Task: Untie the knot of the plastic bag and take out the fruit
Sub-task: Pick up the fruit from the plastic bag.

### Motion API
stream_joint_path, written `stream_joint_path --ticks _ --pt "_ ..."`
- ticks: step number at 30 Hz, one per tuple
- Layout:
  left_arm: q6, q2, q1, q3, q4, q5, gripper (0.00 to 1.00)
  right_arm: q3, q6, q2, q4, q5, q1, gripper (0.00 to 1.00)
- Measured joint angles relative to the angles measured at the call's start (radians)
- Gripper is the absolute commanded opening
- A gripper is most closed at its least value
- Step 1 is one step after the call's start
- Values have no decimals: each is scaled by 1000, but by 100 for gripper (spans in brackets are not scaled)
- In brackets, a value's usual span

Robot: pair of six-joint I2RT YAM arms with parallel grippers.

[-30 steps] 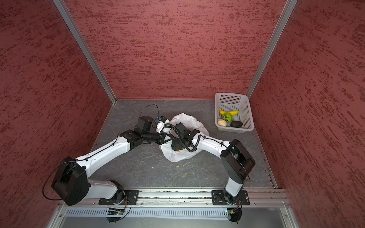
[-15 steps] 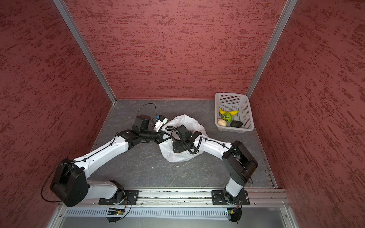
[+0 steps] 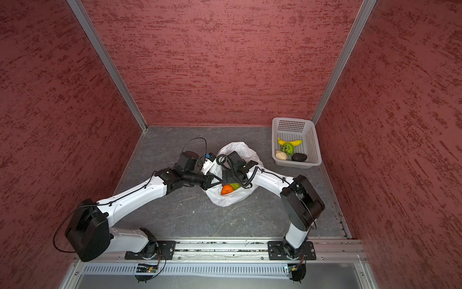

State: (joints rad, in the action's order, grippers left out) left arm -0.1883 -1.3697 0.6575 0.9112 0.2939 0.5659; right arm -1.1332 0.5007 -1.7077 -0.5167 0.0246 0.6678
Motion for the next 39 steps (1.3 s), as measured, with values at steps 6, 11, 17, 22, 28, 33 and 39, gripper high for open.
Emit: stream_joint_path --ticks 6,11,17,22,28,33,39 --pt "-1 -25 86 -24 -7 -18 0 75 58 35 -9 14 -27 99" --pt "-5 -21 105 -55 -24 -18 0 153 96 92 -11 18 -26 98" --pt "-5 -15 110 -61 -26 -26 0 152 110 92 3 4 -27 98" --pt "-5 3 111 -61 -26 -41 0 154 124 114 19 -45 -14 98" --pt "-6 3 111 -80 -34 -58 0 195 125 117 43 -65 7 96" --pt "-17 5 111 -81 -52 -84 0 200 124 70 68 -60 12 86" --pt "-30 44 105 -81 -67 -117 0 201 121 52 95 -54 12 64"
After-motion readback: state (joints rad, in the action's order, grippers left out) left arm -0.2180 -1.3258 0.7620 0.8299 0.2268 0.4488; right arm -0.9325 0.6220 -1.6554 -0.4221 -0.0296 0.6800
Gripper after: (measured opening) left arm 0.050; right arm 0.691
